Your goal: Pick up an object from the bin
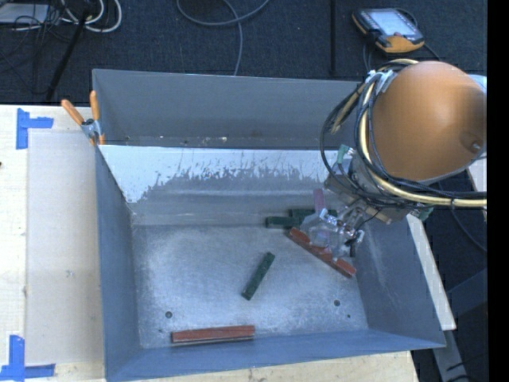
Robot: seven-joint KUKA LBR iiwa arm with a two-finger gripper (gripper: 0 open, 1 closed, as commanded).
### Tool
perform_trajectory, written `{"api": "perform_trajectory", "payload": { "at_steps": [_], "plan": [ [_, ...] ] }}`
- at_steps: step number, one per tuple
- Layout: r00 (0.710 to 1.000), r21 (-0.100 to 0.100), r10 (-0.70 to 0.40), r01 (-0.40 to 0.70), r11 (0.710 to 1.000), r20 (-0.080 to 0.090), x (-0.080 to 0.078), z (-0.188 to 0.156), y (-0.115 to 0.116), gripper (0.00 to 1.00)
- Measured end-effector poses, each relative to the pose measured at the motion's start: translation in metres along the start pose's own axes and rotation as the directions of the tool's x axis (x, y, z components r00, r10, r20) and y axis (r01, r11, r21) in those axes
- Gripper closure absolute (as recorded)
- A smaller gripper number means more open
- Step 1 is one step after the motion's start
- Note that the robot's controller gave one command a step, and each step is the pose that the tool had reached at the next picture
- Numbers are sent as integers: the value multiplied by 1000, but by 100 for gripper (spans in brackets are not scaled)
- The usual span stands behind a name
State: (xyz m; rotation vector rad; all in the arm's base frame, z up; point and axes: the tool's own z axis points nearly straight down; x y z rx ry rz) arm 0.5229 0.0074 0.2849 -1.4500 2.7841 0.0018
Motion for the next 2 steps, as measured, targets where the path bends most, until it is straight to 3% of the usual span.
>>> {"api": "perform_trajectory", "payload": {
  "at_steps": [2],
  "plan": [
    [998, 4, -57, 57, 998, 2, 3, 12, 4, 100]
  ]
}}
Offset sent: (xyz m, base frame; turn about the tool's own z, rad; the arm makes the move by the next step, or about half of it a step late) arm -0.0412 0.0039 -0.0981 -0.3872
